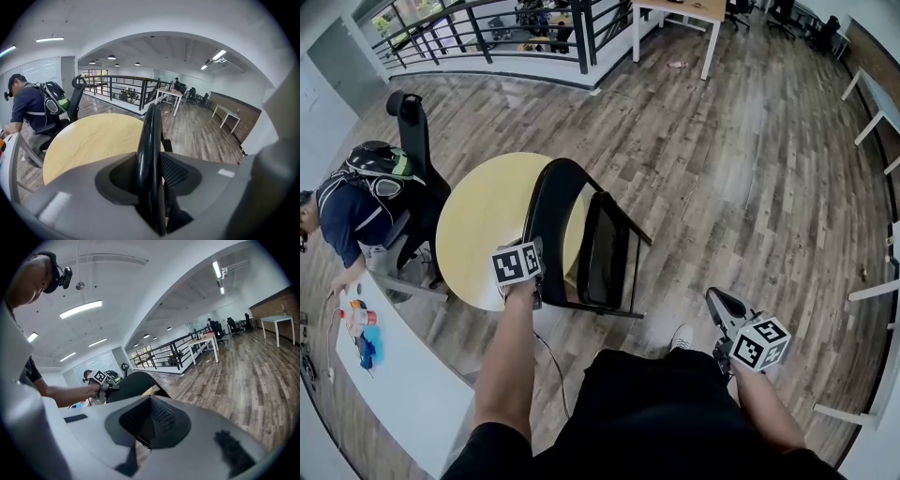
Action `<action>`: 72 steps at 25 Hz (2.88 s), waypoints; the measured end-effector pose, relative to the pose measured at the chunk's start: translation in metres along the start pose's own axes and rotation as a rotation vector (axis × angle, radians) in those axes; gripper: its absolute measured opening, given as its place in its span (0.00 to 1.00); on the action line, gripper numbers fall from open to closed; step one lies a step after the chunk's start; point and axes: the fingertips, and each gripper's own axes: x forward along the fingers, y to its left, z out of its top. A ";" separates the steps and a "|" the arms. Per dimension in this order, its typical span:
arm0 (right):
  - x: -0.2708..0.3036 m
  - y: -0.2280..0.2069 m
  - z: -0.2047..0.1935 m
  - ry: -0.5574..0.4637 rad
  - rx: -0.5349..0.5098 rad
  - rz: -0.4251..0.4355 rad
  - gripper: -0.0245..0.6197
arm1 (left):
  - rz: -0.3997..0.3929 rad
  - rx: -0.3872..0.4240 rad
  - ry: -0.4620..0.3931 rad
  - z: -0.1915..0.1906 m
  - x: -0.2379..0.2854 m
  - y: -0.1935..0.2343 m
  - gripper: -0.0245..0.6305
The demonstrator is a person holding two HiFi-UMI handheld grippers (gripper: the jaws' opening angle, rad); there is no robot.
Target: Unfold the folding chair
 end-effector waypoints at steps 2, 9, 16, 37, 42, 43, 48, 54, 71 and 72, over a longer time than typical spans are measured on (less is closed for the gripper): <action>-0.001 -0.007 -0.001 0.003 0.004 0.007 0.03 | -0.008 -0.008 -0.008 0.001 -0.003 -0.014 0.27; -0.004 -0.019 0.001 0.008 0.013 0.063 0.03 | -0.049 -0.035 -0.044 0.006 -0.014 -0.063 0.26; 0.000 -0.013 -0.024 0.076 0.016 0.120 0.03 | -0.064 -0.053 -0.040 0.004 -0.024 -0.093 0.26; 0.140 0.002 -0.143 0.384 0.095 0.161 0.27 | -0.215 -0.095 -0.033 0.005 -0.042 -0.201 0.24; 0.155 -0.009 -0.151 0.401 0.116 0.111 0.30 | -0.324 -0.138 -0.023 0.003 -0.044 -0.231 0.23; 0.158 -0.011 -0.152 0.404 0.116 0.102 0.30 | -0.347 -0.146 -0.022 0.002 -0.044 -0.237 0.23; 0.175 -0.032 -0.149 0.401 0.097 0.022 0.35 | -0.444 -0.179 -0.009 -0.001 -0.043 -0.271 0.22; 0.192 -0.047 -0.156 0.451 0.070 -0.051 0.41 | -0.496 -0.204 -0.017 -0.005 -0.045 -0.292 0.22; 0.181 -0.075 -0.160 0.496 0.058 -0.136 0.43 | -0.516 -0.184 0.005 -0.015 -0.045 -0.343 0.23; 0.181 -0.077 -0.161 0.499 0.060 -0.136 0.43 | -0.519 -0.177 0.004 -0.016 -0.045 -0.346 0.23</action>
